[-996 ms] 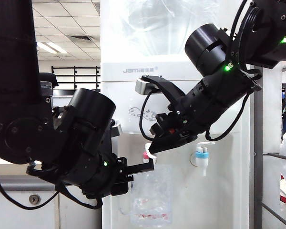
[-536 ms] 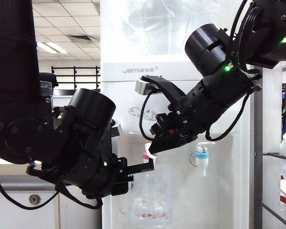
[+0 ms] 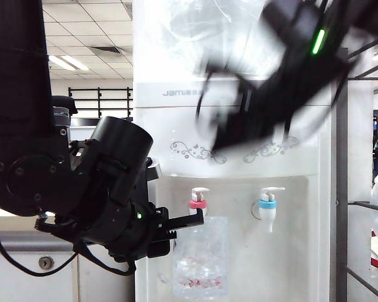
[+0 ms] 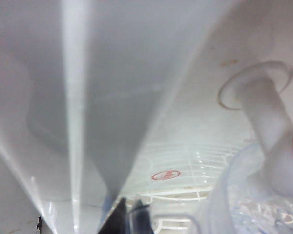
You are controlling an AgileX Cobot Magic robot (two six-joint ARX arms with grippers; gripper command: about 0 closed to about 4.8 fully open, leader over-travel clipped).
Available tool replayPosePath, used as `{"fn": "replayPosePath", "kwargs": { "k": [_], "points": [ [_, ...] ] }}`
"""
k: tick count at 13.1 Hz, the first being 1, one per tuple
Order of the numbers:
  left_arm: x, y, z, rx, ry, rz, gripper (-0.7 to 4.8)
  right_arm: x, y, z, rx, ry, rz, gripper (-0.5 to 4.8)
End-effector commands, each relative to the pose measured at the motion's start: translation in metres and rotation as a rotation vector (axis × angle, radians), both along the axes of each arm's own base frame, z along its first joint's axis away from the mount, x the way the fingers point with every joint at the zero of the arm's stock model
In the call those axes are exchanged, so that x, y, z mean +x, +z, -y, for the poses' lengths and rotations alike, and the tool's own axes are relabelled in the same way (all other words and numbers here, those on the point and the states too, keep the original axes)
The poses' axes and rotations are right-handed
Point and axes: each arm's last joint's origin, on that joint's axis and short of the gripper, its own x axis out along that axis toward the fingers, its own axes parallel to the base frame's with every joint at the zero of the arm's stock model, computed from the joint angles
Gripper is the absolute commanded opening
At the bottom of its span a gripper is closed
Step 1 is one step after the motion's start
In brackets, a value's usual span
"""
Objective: Pick up the plastic mug from the left desk, go to the hot water outlet of the water dispenser, press the vertical switch to get some water, then put the mug back on the desk.
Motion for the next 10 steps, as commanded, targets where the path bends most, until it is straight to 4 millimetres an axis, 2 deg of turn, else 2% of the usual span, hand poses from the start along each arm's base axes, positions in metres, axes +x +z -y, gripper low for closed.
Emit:
{"fn": "replayPosePath", "kwargs": {
  "k": [1, 5, 10],
  "points": [
    [0.002, 0.007, 0.002, -0.033, 0.000, 0.036, -0.06, -0.026, 0.059, 0.016, 0.116, -0.025, 0.100, -0.01],
    [-0.001, -0.001, 0.000, 0.059, -0.021, -0.018, -0.06, -0.052, 0.094, 0.035, 0.139, -0.074, 0.179, -0.01],
    [-0.015, 0.001, 0.001, 0.022, -0.156, -0.072, -0.06, -0.066, 0.108, 0.046, 0.142, -0.110, 0.210, -0.01]
  ]
}}
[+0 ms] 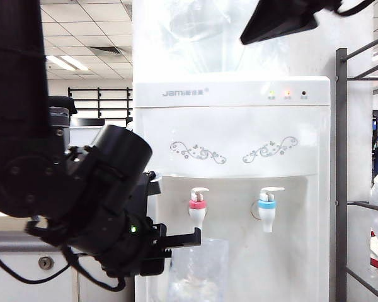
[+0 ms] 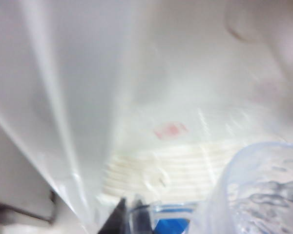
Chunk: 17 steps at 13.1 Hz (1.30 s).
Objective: Pick up the plastic mug from the left desk, go to the hot water outlet of the water dispenser, press the vertical switch to get some water, then put the mug back on the desk.
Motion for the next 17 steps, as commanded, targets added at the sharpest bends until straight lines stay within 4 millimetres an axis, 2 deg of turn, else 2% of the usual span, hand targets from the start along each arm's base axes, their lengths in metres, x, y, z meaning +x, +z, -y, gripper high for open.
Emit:
{"fn": "replayPosePath", "kwargs": {
  "k": [1, 5, 9, 13, 17],
  "points": [
    [-0.010, 0.014, 0.007, -0.058, -0.078, 0.021, -0.06, -0.005, 0.005, 0.004, 0.006, -0.023, 0.011, -0.01],
    [-0.037, 0.038, 0.015, -0.099, -0.154, 0.063, -0.06, -0.012, 0.015, 0.009, 0.030, -0.028, 0.050, -0.01],
    [-0.074, 0.080, 0.016, -0.173, -0.232, 0.148, -0.06, -0.027, 0.033, 0.025, 0.074, -0.080, 0.128, -0.01],
    [-0.102, 0.130, 0.004, -0.235, -0.184, 0.265, -0.06, -0.045, 0.048, 0.046, 0.109, -0.134, 0.182, -0.01],
    [-0.119, 0.179, -0.024, -0.211, -0.110, 0.354, -0.06, -0.056, 0.055, 0.062, 0.126, -0.172, 0.217, -0.01]
  ]
}}
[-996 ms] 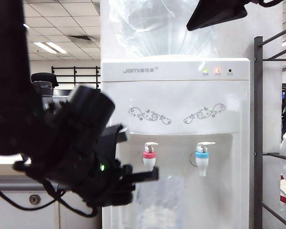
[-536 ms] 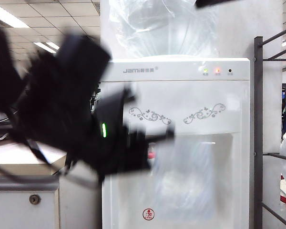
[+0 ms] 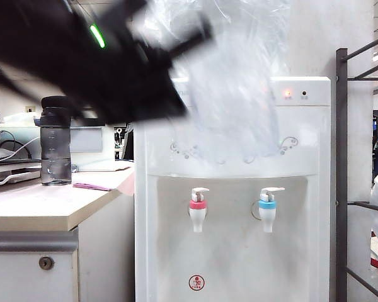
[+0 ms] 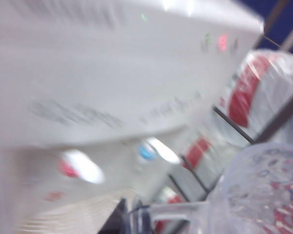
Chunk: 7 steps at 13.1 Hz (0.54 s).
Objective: Pick up the plastic mug from the left desk, go to the hot water outlet of the water dispenser, press the vertical switch to get some water, then put the mug back on the desk.
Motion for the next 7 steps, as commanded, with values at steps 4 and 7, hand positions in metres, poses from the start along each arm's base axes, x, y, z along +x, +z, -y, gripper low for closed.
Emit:
{"fn": "replayPosePath", "kwargs": {
  "k": [4, 7],
  "points": [
    [-0.025, 0.066, -0.053, 0.050, 0.215, 0.218, -0.06, -0.005, 0.005, 0.009, 0.024, 0.043, 0.025, -0.01],
    [-0.009, 0.086, -0.105, 0.088, 0.417, 0.311, -0.06, -0.004, 0.005, 0.010, 0.023, 0.038, 0.024, -0.01]
  ]
}}
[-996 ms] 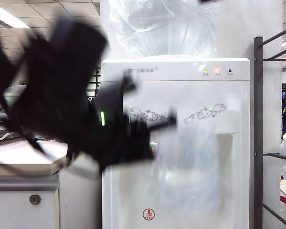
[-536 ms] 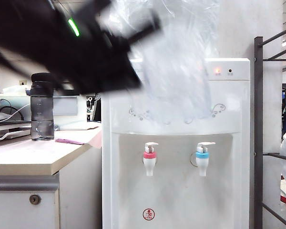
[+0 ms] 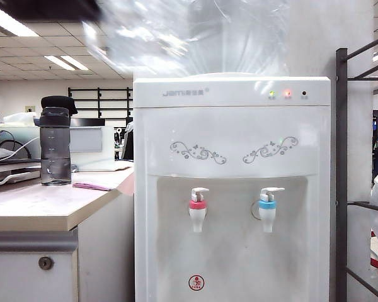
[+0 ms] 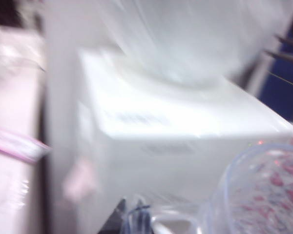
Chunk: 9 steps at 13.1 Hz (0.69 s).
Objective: Pick up the plastic mug from the left desk, go to the hot water outlet of the water dispenser, press the vertical switch to get some water, then put the mug back on the desk.
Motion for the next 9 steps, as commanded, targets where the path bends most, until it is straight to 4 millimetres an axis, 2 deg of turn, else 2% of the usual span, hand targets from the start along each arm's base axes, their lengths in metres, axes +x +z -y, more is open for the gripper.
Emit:
{"fn": "replayPosePath", "kwargs": {
  "k": [1, 3, 4, 6, 8, 9],
  "points": [
    [0.025, 0.015, -0.050, 0.035, 0.177, 0.088, -0.06, -0.001, 0.002, 0.001, 0.009, 0.002, 0.009, -0.01],
    [0.056, 0.012, -0.108, 0.062, 0.323, 0.077, -0.06, 0.001, -0.001, 0.000, 0.001, 0.002, -0.012, -0.01],
    [0.076, 0.000, -0.142, 0.062, 0.393, 0.021, -0.06, 0.011, -0.008, -0.005, -0.014, 0.033, -0.055, -0.01],
    [0.092, -0.011, -0.157, 0.063, 0.431, 0.000, -0.06, 0.024, -0.016, -0.012, -0.027, 0.075, -0.102, -0.01],
    [0.129, -0.035, -0.165, 0.056, 0.452, 0.048, -0.06, 0.049, -0.027, -0.024, 0.020, 0.114, -0.135, -0.01],
    [0.138, -0.042, -0.165, 0.057, 0.450, 0.034, -0.06, 0.053, -0.028, -0.025, 0.031, 0.113, -0.133, -0.01]
  ]
}}
